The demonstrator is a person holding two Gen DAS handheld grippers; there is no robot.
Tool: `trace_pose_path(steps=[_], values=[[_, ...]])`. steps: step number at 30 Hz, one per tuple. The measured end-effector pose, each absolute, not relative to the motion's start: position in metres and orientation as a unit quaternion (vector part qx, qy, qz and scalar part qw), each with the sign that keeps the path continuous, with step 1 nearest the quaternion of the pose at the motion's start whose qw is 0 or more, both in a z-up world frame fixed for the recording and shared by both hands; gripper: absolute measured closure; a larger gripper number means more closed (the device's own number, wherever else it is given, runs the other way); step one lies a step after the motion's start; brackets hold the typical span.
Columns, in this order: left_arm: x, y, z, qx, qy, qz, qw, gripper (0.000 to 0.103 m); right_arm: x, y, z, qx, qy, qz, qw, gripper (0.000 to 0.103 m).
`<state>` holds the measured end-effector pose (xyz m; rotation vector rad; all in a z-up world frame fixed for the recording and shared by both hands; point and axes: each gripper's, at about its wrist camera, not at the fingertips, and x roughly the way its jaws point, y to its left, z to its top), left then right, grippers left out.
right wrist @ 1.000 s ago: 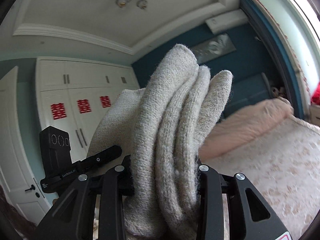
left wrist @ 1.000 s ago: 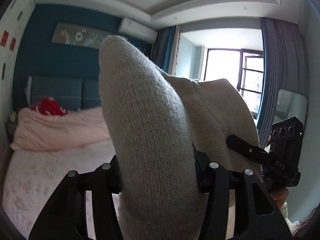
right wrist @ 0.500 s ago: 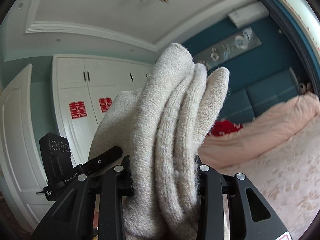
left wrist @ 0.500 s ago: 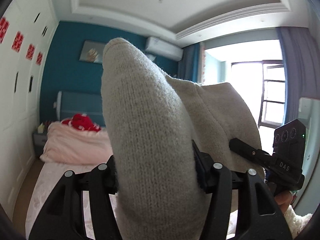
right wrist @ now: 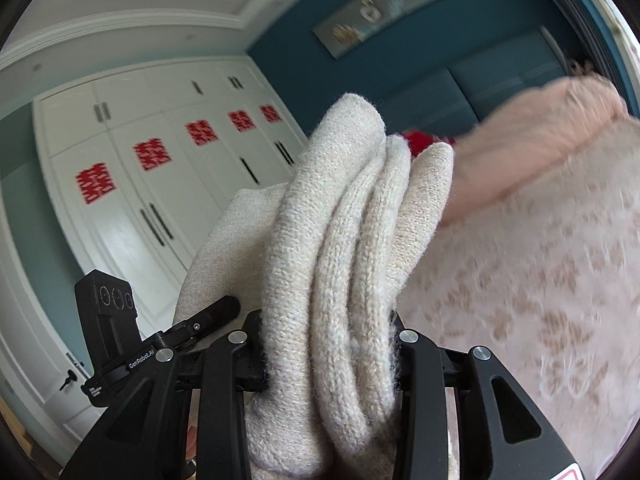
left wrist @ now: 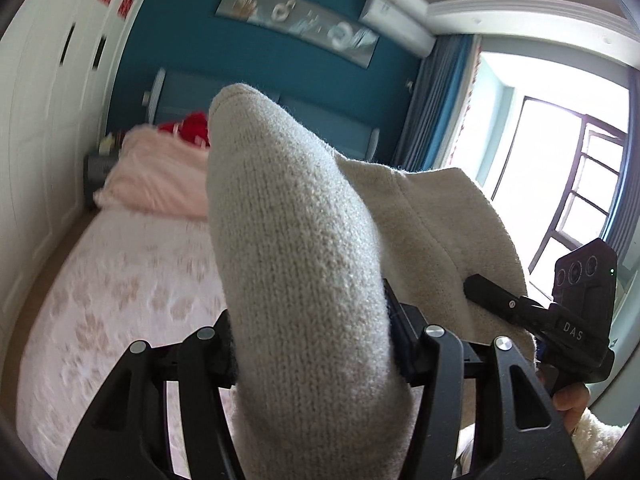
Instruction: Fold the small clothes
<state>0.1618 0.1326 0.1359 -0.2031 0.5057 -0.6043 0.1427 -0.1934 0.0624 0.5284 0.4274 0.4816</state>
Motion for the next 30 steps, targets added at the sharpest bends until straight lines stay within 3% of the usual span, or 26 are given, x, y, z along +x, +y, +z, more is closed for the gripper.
trace_pose_path(steps=[7, 11, 14, 16, 19, 21, 23, 25, 28, 30], values=[[0.194, 0.119, 0.031, -0.111, 0.320, -0.265, 0.903, 0.049, 0.182, -0.202, -0.046, 0.285, 0.297, 0.197, 0.890, 0.068], [0.212, 0.111, -0.056, -0.132, 0.400, -0.235, 0.876, 0.049, 0.199, -0.209, -0.133, 0.300, 0.384, 0.165, 0.858, 0.060], [0.218, 0.111, -0.139, -0.154, 0.485, -0.190, 0.840, 0.049, 0.205, -0.222, -0.203, 0.306, 0.479, 0.108, 0.815, 0.060], [0.211, 0.122, -0.169, -0.169, 0.500, -0.158, 0.834, 0.044, 0.190, -0.241, -0.218, 0.351, 0.470, 0.104, 0.803, 0.060], [0.186, 0.148, -0.145, -0.215, 0.470, -0.149, 0.843, 0.045, 0.159, -0.252, -0.180, 0.327, 0.428, 0.087, 0.838, 0.059], [0.172, 0.152, -0.121, -0.195, 0.449, -0.151, 0.859, 0.045, 0.147, -0.240, -0.153, 0.288, 0.410, 0.116, 0.858, 0.068], [0.156, 0.145, -0.090, -0.161, 0.421, -0.167, 0.877, 0.045, 0.144, -0.219, -0.137, 0.235, 0.410, 0.144, 0.869, 0.087], [0.148, 0.131, -0.079, -0.137, 0.419, -0.177, 0.880, 0.042, 0.148, -0.198, -0.142, 0.191, 0.432, 0.160, 0.867, 0.094], [0.147, 0.107, -0.111, -0.104, 0.472, -0.165, 0.860, 0.042, 0.159, -0.190, -0.186, 0.168, 0.493, 0.132, 0.843, 0.103], [0.147, 0.100, -0.129, -0.064, 0.478, -0.141, 0.864, 0.041, 0.160, -0.194, -0.193, 0.199, 0.496, 0.137, 0.834, 0.103]])
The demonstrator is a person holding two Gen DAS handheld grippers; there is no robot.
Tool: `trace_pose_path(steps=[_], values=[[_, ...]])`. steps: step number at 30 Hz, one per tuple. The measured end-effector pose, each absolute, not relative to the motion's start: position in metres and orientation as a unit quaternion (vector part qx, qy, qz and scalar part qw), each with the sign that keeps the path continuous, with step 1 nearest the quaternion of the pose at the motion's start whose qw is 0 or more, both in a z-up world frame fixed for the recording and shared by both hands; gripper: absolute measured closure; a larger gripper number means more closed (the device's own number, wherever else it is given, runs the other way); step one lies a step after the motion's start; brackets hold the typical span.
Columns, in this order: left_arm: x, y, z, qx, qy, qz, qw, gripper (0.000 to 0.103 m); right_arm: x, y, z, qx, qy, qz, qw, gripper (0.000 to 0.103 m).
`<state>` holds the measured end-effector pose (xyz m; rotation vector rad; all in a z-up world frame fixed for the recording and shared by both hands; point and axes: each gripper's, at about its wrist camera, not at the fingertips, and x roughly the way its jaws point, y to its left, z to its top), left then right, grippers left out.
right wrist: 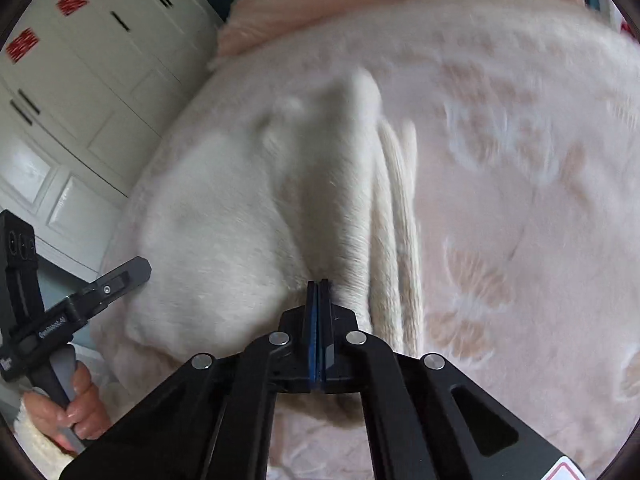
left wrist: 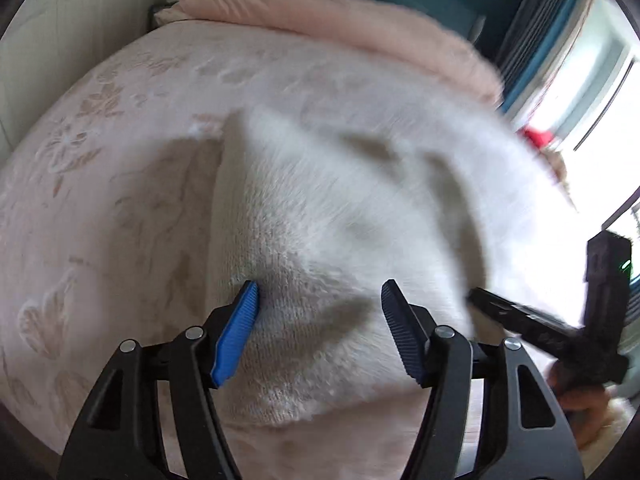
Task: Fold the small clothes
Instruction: 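Lower the folded sweater onto the bed and open both grippers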
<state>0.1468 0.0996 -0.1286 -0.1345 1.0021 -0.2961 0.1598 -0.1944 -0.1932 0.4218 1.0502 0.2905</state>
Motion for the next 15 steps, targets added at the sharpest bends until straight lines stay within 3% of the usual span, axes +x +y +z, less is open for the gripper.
trace_pose_path(steps=[3, 6, 11, 15], values=[[0.146, 0.098, -0.121, -0.043, 0.481, -0.135, 0.866, 0.041, 0.153, -0.190, -0.160, 0.179, 0.492, 0.131, 0.841, 0.099], [0.134, 0.118, -0.092, -0.093, 0.472, -0.136, 0.866, 0.042, 0.138, -0.178, -0.130, 0.121, 0.469, 0.149, 0.862, 0.092], [0.131, 0.116, -0.110, -0.103, 0.489, -0.126, 0.857, 0.042, 0.155, -0.165, -0.177, 0.086, 0.532, 0.126, 0.833, 0.103], [0.137, 0.113, -0.136, -0.074, 0.508, -0.088, 0.854, 0.035, 0.154, -0.179, -0.183, 0.154, 0.530, 0.117, 0.825, 0.103]])
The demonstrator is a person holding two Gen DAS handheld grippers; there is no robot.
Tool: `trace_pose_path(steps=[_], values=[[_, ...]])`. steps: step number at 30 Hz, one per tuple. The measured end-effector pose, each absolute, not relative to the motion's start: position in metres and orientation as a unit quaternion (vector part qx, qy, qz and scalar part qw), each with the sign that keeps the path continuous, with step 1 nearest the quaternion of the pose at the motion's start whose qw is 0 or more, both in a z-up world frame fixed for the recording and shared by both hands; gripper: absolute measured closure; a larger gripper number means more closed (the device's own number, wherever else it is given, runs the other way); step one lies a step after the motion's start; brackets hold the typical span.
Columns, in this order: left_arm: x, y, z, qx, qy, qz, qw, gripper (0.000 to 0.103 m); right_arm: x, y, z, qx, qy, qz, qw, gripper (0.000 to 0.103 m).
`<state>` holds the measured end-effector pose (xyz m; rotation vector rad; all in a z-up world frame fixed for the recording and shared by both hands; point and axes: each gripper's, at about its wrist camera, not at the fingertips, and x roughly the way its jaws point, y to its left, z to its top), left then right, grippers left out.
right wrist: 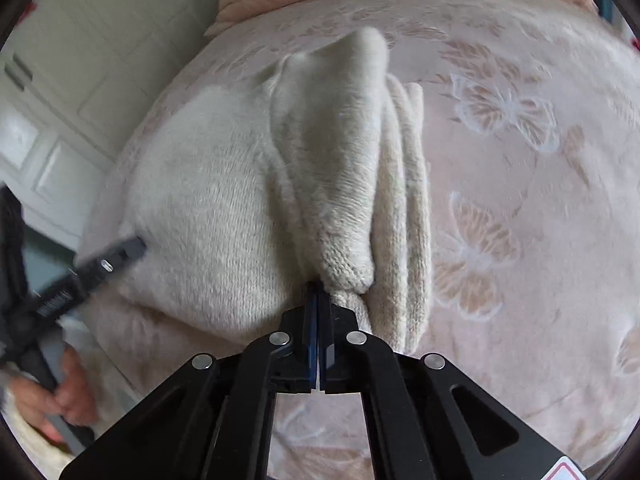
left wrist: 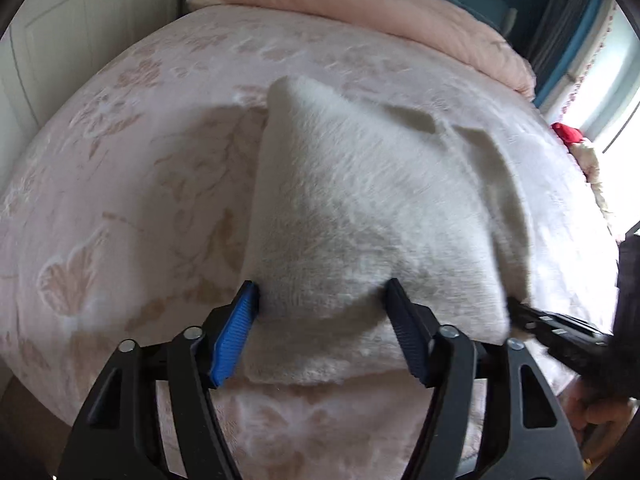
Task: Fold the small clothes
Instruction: 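Lower the folded sweater onto the bed and open both grippers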
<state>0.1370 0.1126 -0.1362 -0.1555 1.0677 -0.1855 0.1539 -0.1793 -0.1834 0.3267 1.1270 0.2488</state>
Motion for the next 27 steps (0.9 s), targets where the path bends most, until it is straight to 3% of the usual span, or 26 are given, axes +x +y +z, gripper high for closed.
trace_pose_path(steps=[4, 7, 13, 15, 17, 19, 21, 25, 27], values=[[0.139, 0.122, -0.134, -0.098, 0.520, -0.088, 0.844, 0.034, 0.137, -0.180, -0.143, 0.134, 0.498, 0.106, 0.850, 0.103], [0.126, 0.121, -0.114, -0.092, 0.504, -0.085, 0.855, 0.036, 0.119, -0.183, -0.120, 0.121, 0.475, 0.093, 0.866, 0.096], [0.098, 0.105, -0.083, -0.075, 0.481, -0.095, 0.868, 0.036, 0.097, -0.187, -0.110, 0.089, 0.459, 0.064, 0.882, 0.094], [0.091, 0.100, -0.079, -0.073, 0.480, -0.095, 0.869, 0.036, 0.091, -0.194, -0.114, 0.100, 0.456, 0.058, 0.882, 0.086], [0.088, 0.100, -0.077, -0.075, 0.482, -0.095, 0.868, 0.035, 0.091, -0.203, -0.121, 0.120, 0.455, 0.056, 0.881, 0.056], [0.089, 0.105, -0.079, -0.094, 0.486, -0.096, 0.863, 0.021, 0.099, -0.214, -0.129, 0.144, 0.456, 0.055, 0.877, 0.050], [0.093, 0.117, -0.086, -0.131, 0.489, -0.105, 0.856, 0.014, 0.112, -0.222, -0.139, 0.169, 0.463, 0.063, 0.868, 0.045], [0.118, 0.139, -0.119, -0.220, 0.515, -0.111, 0.821, 0.014, 0.157, -0.227, -0.170, 0.211, 0.491, 0.072, 0.842, 0.035], [0.133, 0.138, -0.139, -0.214, 0.532, -0.108, 0.812, 0.024, 0.180, -0.224, -0.195, 0.242, 0.515, 0.077, 0.818, 0.033]])
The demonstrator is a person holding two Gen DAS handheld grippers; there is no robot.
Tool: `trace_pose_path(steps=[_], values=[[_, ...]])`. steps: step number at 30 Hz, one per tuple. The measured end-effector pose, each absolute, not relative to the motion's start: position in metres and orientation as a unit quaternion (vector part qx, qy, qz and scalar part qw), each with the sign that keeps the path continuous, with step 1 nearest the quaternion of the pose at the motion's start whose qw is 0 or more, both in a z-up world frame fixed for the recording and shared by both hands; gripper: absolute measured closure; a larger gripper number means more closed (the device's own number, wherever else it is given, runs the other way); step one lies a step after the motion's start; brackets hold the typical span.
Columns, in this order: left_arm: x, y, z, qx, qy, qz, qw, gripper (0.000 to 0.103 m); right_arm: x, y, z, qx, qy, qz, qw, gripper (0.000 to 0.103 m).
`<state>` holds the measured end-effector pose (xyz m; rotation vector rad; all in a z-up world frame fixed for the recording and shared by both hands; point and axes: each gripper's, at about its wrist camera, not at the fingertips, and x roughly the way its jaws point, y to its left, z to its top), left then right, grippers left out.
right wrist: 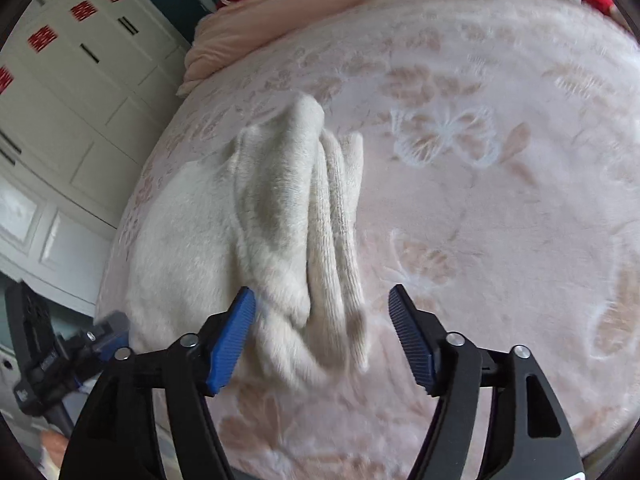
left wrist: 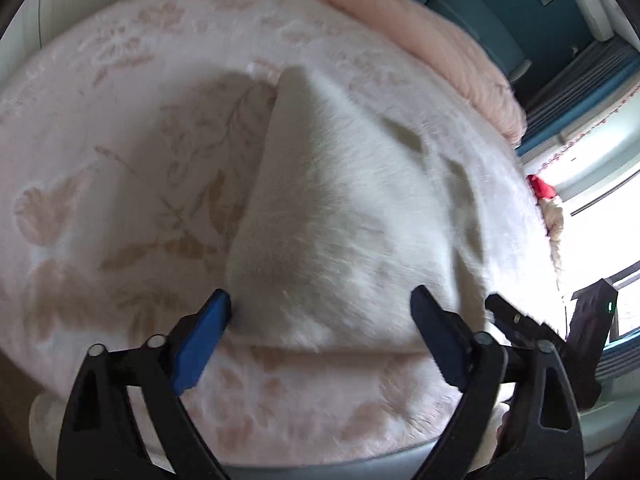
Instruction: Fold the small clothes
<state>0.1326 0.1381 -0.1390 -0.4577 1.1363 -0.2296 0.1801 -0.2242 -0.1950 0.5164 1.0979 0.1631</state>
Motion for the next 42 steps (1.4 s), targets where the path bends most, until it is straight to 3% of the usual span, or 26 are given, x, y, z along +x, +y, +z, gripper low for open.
trace_pose_path(steps=[1, 2, 3, 5, 8, 10, 12, 14, 17, 21, 25, 35, 42], values=[[0.139, 0.136, -0.148, -0.206, 0.542, -0.103, 0.808, 0.028, 0.188, -0.221, -0.205, 0.256, 0.526, 0.087, 0.806, 0.037], [0.143, 0.135, -0.155, -0.206, 0.546, -0.101, 0.805, 0.029, 0.194, -0.217, -0.212, 0.266, 0.530, 0.103, 0.799, 0.059], [0.145, 0.135, -0.157, -0.212, 0.546, -0.102, 0.804, 0.034, 0.196, -0.213, -0.210, 0.255, 0.526, 0.096, 0.805, 0.060], [0.149, 0.133, -0.155, -0.215, 0.539, -0.103, 0.808, 0.042, 0.195, -0.209, -0.188, 0.233, 0.499, 0.104, 0.828, 0.072], [0.150, 0.122, -0.132, -0.194, 0.515, -0.127, 0.825, 0.052, 0.181, -0.220, -0.149, 0.225, 0.448, 0.112, 0.858, 0.076], [0.150, 0.111, -0.124, -0.183, 0.504, -0.153, 0.830, 0.052, 0.174, -0.227, -0.141, 0.202, 0.436, 0.094, 0.872, 0.075], [0.152, 0.098, -0.133, -0.165, 0.511, -0.162, 0.828, 0.051, 0.185, -0.231, -0.167, 0.176, 0.476, 0.073, 0.859, 0.072], [0.155, 0.082, -0.154, -0.138, 0.531, -0.144, 0.824, 0.042, 0.190, -0.234, -0.198, 0.176, 0.516, 0.060, 0.836, 0.067], [0.150, 0.085, -0.152, -0.151, 0.525, -0.133, 0.827, 0.037, 0.171, -0.239, -0.172, 0.201, 0.479, 0.052, 0.853, 0.059], [0.127, 0.084, -0.116, -0.091, 0.491, -0.117, 0.858, 0.036, 0.133, -0.241, -0.129, 0.188, 0.429, 0.035, 0.883, 0.059], [0.101, 0.061, -0.081, -0.010, 0.453, -0.112, 0.885, 0.010, 0.103, -0.238, -0.116, 0.156, 0.426, 0.002, 0.891, 0.057], [0.043, 0.024, -0.057, 0.018, 0.416, -0.101, 0.903, 0.008, 0.035, -0.221, -0.120, 0.094, 0.408, -0.019, 0.908, 0.038], [0.014, 0.013, -0.060, 0.028, 0.397, -0.085, 0.913, 0.008, 0.014, -0.221, -0.121, 0.106, 0.402, -0.042, 0.909, 0.033]])
